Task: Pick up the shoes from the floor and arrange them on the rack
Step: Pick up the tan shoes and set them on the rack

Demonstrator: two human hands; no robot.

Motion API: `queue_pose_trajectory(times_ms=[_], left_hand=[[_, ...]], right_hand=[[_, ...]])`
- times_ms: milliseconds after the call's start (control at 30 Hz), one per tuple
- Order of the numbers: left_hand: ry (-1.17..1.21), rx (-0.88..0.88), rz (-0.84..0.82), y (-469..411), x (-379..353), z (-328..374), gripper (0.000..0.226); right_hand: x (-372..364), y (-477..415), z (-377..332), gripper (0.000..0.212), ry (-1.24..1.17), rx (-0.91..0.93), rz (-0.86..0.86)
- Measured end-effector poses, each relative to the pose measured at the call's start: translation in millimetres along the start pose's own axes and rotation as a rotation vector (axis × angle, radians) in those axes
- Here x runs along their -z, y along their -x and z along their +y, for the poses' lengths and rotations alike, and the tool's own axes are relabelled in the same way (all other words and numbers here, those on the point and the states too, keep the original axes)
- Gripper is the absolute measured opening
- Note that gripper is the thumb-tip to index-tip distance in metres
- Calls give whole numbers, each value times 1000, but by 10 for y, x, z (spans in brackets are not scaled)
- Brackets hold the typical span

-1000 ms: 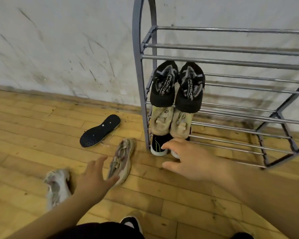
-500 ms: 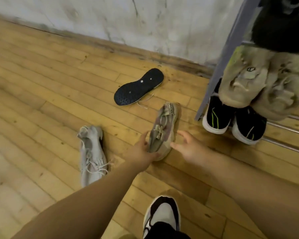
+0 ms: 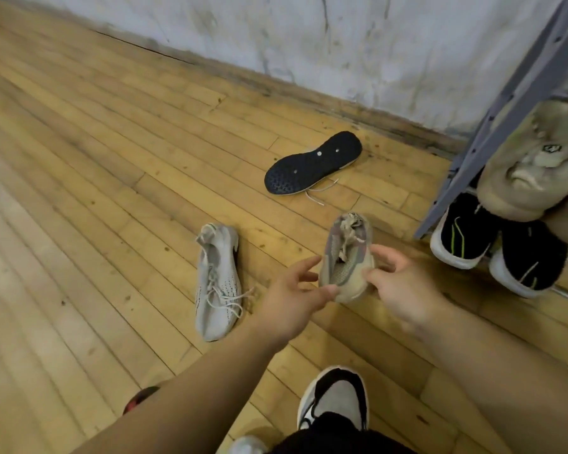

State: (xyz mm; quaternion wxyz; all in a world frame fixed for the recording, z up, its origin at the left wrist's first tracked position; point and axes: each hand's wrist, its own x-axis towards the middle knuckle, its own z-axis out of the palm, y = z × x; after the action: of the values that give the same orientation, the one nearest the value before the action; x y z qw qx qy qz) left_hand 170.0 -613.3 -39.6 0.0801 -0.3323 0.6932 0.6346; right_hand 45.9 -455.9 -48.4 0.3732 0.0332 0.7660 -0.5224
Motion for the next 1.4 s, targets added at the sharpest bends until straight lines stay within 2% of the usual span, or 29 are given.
queue_pose_trajectory(times_ms=[100,267,433,567,733,900,1033,1167,1300,1400], left_hand=[[166,-43,40,400,267,286,70],[388,-186,44,1272,769,684,69],[527,-301,35,2053,1202,810,81],[613,-283,34,2544,1417,545,81],[686,-199,85,2970,1530,33,75],[690,-158,72,3122,1483,-123,77],[642,-184,54,3139,1277,248,77],[514,-285,-32,3110,935,976,75],[238,-424,-233,3246,203,1822,67],[93,-484,-478,3432,-589,2336,77]], right_hand=[[-39,353,-480,48,-3,31,-114],[-179,1221,-1571,39,240,193,-276],[-530,2205,-2216,37,471,291,-291],[-929,2763,-2233,41,545,273,-282],[-1323,3063,-1669,43,520,216,-256],[-1341,3181,-1467,41,493,203,-252],[-1013,3268,-1658,40,434,190,-228],[-259,3510,-1879,40,265,227,-121],[872,4069,-1808,43,107,332,74],[1717,4684,-1444,43,-79,387,266]])
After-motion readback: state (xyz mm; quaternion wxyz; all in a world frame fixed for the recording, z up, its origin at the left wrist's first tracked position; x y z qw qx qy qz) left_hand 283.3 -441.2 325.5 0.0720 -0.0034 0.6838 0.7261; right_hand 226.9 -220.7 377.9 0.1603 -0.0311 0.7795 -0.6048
